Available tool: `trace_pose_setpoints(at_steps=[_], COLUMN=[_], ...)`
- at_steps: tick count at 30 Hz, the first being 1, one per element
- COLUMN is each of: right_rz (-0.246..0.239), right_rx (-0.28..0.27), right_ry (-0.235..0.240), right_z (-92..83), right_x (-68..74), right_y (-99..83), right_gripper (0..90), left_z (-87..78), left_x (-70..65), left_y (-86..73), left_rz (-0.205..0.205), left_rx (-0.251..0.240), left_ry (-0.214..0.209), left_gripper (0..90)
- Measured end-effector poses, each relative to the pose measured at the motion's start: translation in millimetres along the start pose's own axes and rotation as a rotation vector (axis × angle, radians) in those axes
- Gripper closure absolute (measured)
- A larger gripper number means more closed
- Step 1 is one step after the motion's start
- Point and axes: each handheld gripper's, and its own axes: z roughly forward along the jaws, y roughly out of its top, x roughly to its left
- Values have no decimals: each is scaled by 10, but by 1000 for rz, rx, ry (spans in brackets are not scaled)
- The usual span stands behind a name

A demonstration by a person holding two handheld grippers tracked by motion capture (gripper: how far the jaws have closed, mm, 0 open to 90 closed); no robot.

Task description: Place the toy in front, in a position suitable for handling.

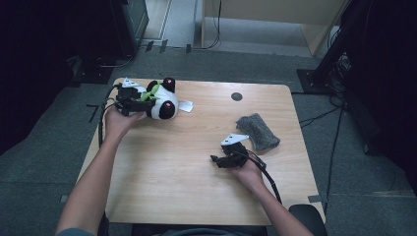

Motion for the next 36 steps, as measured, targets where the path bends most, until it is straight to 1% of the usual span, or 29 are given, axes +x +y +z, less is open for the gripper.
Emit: trace_pose_setpoints(at_steps=[2, 3, 5, 6, 7, 9, 10, 13, 16, 17, 18, 19, 22, 23, 27, 28, 29, 30, 31, 32, 33, 34, 35, 36], right_rz=[-6, -6, -18, -31, -49, -48, -49, -50, -47, -47, -47, -46, -32, -25, -15, 0, 5, 5, 12, 12, 8, 9, 9, 10], right_rx=[0, -2, -4, -6, -7, -22, -28, -39, -45, -43, -43, -37, -27, -25, -16, -9, -9, -9, -17, -17, -27, -35, -35, -50], right_ry=[-2, -4, -7, -11, -16, -14, -15, -13, -15, -16, -16, -16, -12, -11, -14, -12, -8, -8, -4, -4, -11, -12, -12, -14], right_z=[0, 0, 3, 6, 9, 17, 19, 18, 17, 15, 15, 8, -5, -9, -19, -28, -36, -36, -56, -56, -88, -106, -106, -149], right_x=[2, 5, 11, 14, 19, 26, 27, 23, 26, 26, 26, 21, 3, -5, -34, -50, -59, -59, -68, -68, -71, -75, -75, -90], right_y=[-4, -5, -10, -13, -19, -32, -38, -54, -61, -60, -60, -55, -45, -42, -32, -20, -14, -14, 0, 0, 17, 27, 27, 50], right_gripper=[357, 357, 357, 356, 347, 338, 337, 338, 340, 345, 345, 361, 386, 391, 401, 404, 405, 405, 409, 409, 411, 412, 412, 412], left_z=[42, 42, 98, 123, 138, 151, 161, 162, 153, 146, 146, 122, 99, 85, -2, -58, -85, -85, -127, -127, -152, -152, -159, -166], left_x=[-11, -11, -24, -29, -33, -37, -36, -19, 6, 14, 14, 15, 3, -3, -6, -33, -61, -61, -135, -135, -203, -203, -231, -260], left_y=[-7, -7, -14, -22, -32, -41, -53, -63, -59, -56, -56, -38, -13, -1, 66, 101, 116, 116, 141, 141, 157, 157, 162, 166], left_rz=[15, 15, 24, 30, 30, 25, 19, 13, -25, -37, -37, -53, -50, -50, -96, -109, -104, -104, -82, -82, -74, -74, -79, -79], left_rx=[-4, -4, -2, -1, -7, -12, -16, -20, -22, -20, -20, -19, -16, -23, -43, -55, -63, -63, -65, -65, -57, -57, -52, -45], left_ry=[9, 9, 24, 29, 31, 30, 44, 33, 7, 3, 3, 4, 12, 13, -15, -25, -29, -29, -27, -27, -32, -32, -37, -41], left_gripper=[315, 328, 382, 399, 414, 456, 491, 578, 633, 645, 659, 676, 702, 705, 713, 713, 714, 713, 713, 713, 713, 713, 713, 712])
